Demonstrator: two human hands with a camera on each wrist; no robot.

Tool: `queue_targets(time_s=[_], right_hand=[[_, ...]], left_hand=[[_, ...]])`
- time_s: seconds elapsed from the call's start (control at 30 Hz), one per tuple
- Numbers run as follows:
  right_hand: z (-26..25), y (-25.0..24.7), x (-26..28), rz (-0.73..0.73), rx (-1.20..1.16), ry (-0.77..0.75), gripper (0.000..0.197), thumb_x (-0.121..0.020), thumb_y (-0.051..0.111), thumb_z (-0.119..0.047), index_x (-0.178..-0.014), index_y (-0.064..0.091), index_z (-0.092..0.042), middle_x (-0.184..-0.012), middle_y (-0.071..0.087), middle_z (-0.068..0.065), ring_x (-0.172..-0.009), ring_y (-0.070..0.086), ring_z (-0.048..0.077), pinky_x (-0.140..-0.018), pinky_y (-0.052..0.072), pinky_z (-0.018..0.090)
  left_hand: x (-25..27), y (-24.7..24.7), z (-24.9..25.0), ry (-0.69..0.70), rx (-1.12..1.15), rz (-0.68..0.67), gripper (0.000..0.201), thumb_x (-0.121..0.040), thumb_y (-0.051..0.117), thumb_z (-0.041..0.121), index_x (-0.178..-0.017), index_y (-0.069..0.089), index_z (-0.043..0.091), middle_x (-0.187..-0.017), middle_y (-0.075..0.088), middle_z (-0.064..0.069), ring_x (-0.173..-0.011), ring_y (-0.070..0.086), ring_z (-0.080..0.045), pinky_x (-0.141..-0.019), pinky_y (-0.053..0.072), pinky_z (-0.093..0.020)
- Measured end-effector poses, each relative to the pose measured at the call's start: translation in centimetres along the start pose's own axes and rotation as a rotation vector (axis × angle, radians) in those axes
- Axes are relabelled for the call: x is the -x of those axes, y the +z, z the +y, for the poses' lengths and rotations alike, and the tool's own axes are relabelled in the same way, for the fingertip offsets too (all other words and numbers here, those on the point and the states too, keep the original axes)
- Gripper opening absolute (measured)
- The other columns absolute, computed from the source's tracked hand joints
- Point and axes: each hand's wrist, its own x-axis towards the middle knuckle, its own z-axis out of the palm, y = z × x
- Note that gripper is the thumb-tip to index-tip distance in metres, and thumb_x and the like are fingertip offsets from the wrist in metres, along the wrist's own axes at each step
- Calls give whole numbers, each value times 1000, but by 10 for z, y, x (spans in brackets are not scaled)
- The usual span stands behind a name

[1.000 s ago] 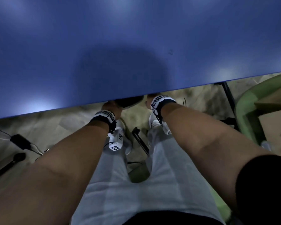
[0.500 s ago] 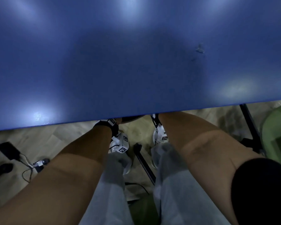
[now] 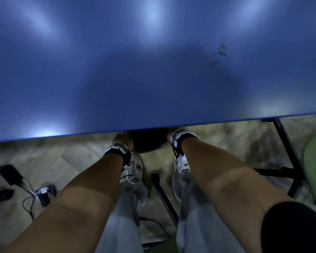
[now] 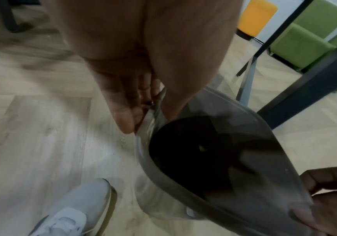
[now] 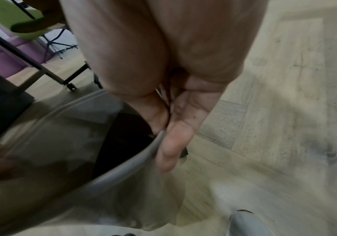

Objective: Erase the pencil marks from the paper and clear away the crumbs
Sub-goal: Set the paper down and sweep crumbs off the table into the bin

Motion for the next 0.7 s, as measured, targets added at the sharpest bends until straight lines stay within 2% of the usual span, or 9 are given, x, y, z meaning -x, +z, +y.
queue_targets(time_s=[0.1, 0.13, 0.2, 0.23, 0.3, 0.4, 0.5, 0.6, 0.7], right_hand=[[8, -4, 43, 4, -21, -21, 78, -85, 62, -8, -152, 23, -8, -155, 28, 10, -138, 36, 35, -103, 41, 43], [9, -9, 61, 8, -17, -20, 74, -85, 64, -9, -150, 28, -7, -154, 31, 9, -136, 39, 35, -102, 42, 43], [12, -16, 97, 21, -41, 12, 54, -88, 60, -8, -139, 42, -4, -142, 45, 11, -124, 51, 35, -94, 46, 40], [15, -21, 118, 22, -32, 14, 48, -89, 59, -7, -135, 45, -3, -137, 50, 12, -120, 54, 35, -90, 46, 38], [21, -28, 151, 28, -25, 8, 49, -88, 59, -7, -136, 47, -4, -138, 50, 11, -119, 55, 34, -88, 45, 36], [30, -48, 197, 27, -54, 48, 44, -85, 65, -11, -128, 55, -8, -129, 60, 10, -108, 62, 30, -78, 44, 29], [40, -54, 234, -3, -26, 70, 42, -82, 73, -20, -120, 61, -9, -117, 66, 7, -98, 66, 28, -79, 53, 32], [55, -45, 254, -1, -55, 111, 44, -72, 77, -26, -113, 65, -17, -113, 66, 2, -94, 67, 26, -79, 56, 34], [80, -26, 242, -12, -154, 194, 44, -58, 76, -27, -97, 59, -19, -90, 68, 1, -75, 68, 26, -70, 59, 35]], left_hand=[[26, -7, -13, -56, 101, -1, 41, -92, 63, 26, -122, 60, -1, -126, 65, -22, -111, 64, -40, -82, 50, -38], [41, -10, -14, -64, 101, 2, 43, -96, 59, 33, -123, 59, 0, -126, 64, -22, -112, 63, -40, -82, 50, -38], [76, -17, -15, -53, 103, 1, 47, -101, 50, 43, -122, 59, 2, -127, 64, -22, -114, 62, -41, -84, 50, -39], [91, -21, -15, -28, 93, -6, 45, -102, 49, 42, -121, 60, 2, -126, 63, -22, -114, 62, -40, -84, 50, -39], [122, -30, -14, 27, 70, -17, 39, -104, 50, 37, -115, 60, 2, -122, 63, -22, -108, 63, -39, -76, 47, -36], [169, -50, -11, 87, 64, -12, 35, -100, 56, 40, -105, 58, 6, -116, 65, -19, -91, 61, -36, -70, 41, -33], [221, -64, -4, 127, 69, -22, 31, -92, 64, 37, -102, 55, 9, -104, 63, -12, -88, 60, -34, -70, 42, -32], [273, -71, 3, 156, 160, 10, 25, -89, 68, 23, -98, 50, 9, -97, 61, -12, -97, 63, -36, -73, 40, -30], [311, -76, 5, 178, 234, 54, 22, -86, 67, 17, -90, 46, 11, -83, 60, -9, -85, 63, -36, -69, 41, -30]])
